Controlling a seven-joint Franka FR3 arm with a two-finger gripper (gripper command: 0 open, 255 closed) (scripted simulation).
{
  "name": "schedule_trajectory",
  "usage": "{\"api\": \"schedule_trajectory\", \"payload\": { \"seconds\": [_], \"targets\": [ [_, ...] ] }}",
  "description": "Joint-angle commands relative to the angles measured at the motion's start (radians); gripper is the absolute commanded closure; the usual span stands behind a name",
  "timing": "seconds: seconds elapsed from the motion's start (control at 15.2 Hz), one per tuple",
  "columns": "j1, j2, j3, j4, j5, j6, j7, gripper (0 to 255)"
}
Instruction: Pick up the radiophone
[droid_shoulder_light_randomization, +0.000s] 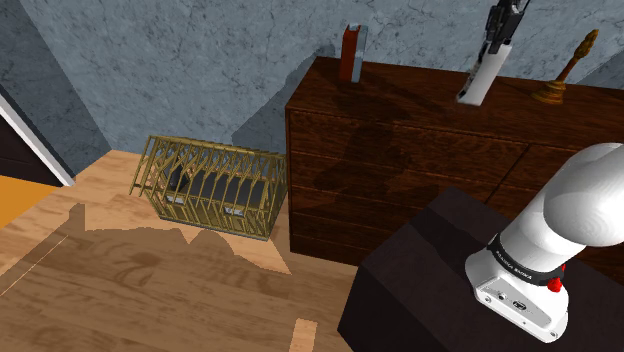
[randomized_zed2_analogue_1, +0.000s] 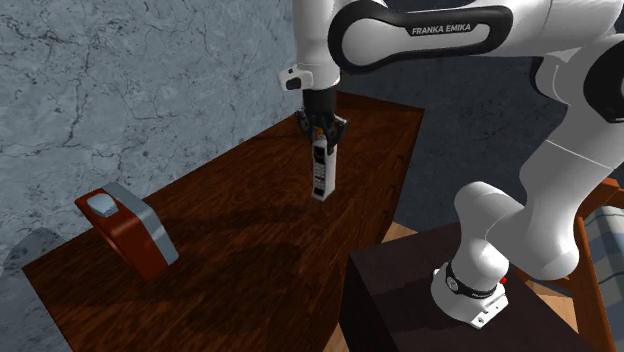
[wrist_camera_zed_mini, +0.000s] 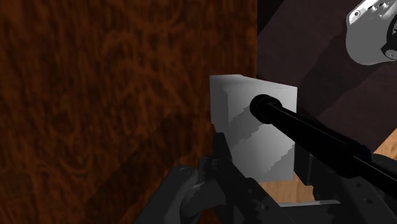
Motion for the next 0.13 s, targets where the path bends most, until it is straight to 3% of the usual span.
{"api": "schedule_trajectory", "payload": {
  "seconds": [0.0,0.07],
  "targets": [
    [0.001,0.005,0.000,0.020,0.003,-0.015,-0.003,255],
    [0.001,0.005,0.000,0.020,0.003,-0.015,-0.003,255]
  ]
}}
